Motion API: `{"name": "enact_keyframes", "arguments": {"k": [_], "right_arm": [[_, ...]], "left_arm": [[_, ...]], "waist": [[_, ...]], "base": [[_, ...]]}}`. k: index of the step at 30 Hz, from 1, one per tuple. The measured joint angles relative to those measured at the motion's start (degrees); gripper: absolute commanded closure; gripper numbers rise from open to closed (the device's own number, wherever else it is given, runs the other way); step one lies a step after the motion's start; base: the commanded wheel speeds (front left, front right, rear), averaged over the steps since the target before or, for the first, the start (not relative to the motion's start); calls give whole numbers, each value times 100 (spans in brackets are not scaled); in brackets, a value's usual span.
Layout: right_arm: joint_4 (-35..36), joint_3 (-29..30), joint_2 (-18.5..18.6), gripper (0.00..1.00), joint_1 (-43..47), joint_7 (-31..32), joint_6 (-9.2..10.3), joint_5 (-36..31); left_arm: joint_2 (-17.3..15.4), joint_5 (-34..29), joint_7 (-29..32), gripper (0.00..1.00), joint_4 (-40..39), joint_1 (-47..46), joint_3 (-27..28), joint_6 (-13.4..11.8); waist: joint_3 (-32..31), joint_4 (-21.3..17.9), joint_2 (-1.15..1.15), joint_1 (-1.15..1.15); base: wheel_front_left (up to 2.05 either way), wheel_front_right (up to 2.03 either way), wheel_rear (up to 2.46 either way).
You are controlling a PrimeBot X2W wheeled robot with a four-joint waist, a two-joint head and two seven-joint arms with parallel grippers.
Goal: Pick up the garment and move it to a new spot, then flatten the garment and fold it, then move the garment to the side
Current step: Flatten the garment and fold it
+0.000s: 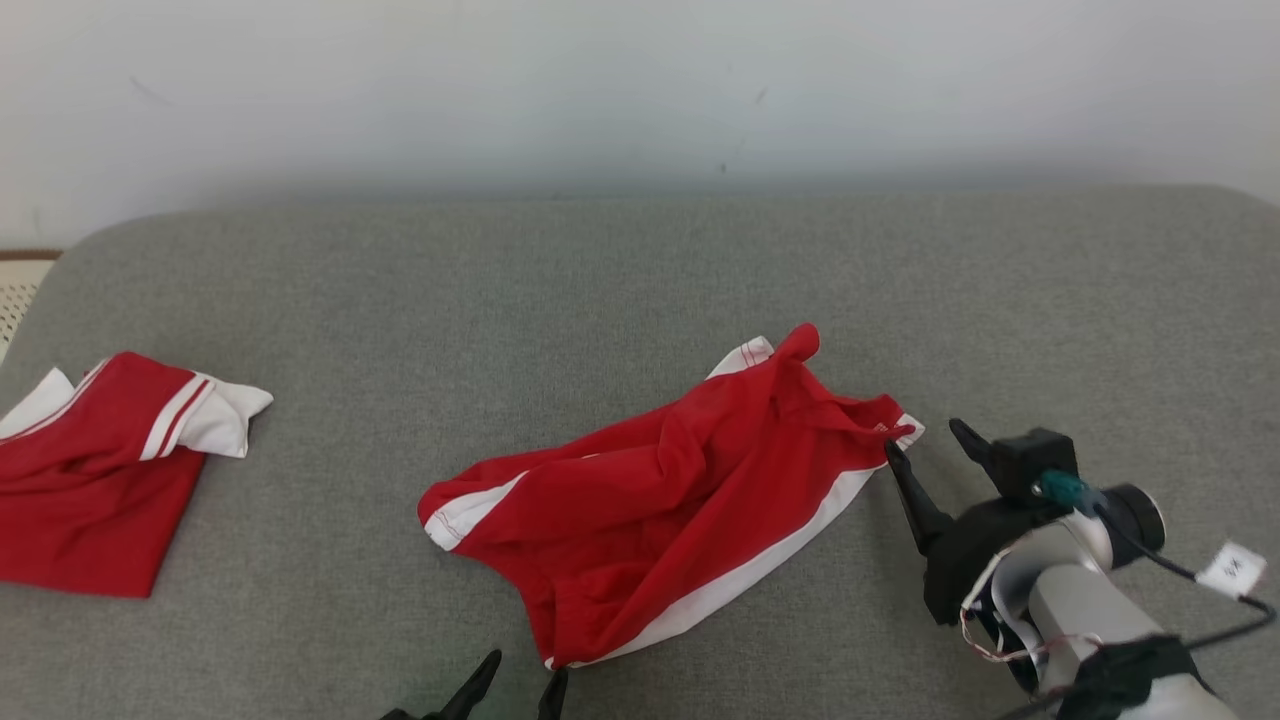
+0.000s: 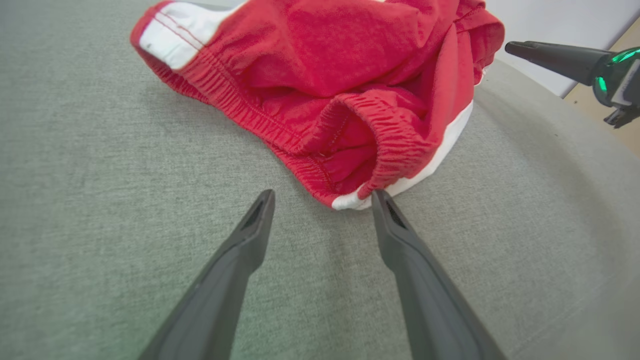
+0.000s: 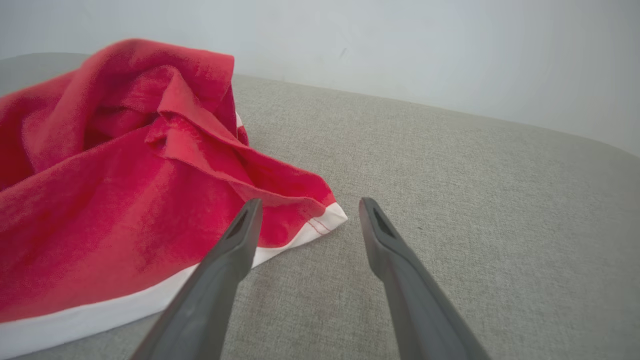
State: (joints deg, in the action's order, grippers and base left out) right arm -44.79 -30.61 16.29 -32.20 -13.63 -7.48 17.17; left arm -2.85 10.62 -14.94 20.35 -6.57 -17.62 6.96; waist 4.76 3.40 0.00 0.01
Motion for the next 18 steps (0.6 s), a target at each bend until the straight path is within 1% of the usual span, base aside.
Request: {"name": "enact_keyframes", "arguments": {"k": [5, 9, 18], "right_arm": [[-604, -521, 9, 0, -633, 68, 0, 59], [-979, -864, 73, 0, -900, 60, 0, 199], [-1502, -1512, 112, 0, -1352, -1, 0, 471]], "left_arm": [[0, -59, 0, 0, 45, -261, -133, 9], [0, -77, 0, 0, 53, -385, -252, 29], [1, -296, 0, 0, 38, -509, -497, 46]], "waist": [[284, 44, 0, 1], [475, 123, 0, 1], [685, 218, 0, 0]], "base": [[0, 0, 0], [0, 0, 0], [0, 0, 0]]}}
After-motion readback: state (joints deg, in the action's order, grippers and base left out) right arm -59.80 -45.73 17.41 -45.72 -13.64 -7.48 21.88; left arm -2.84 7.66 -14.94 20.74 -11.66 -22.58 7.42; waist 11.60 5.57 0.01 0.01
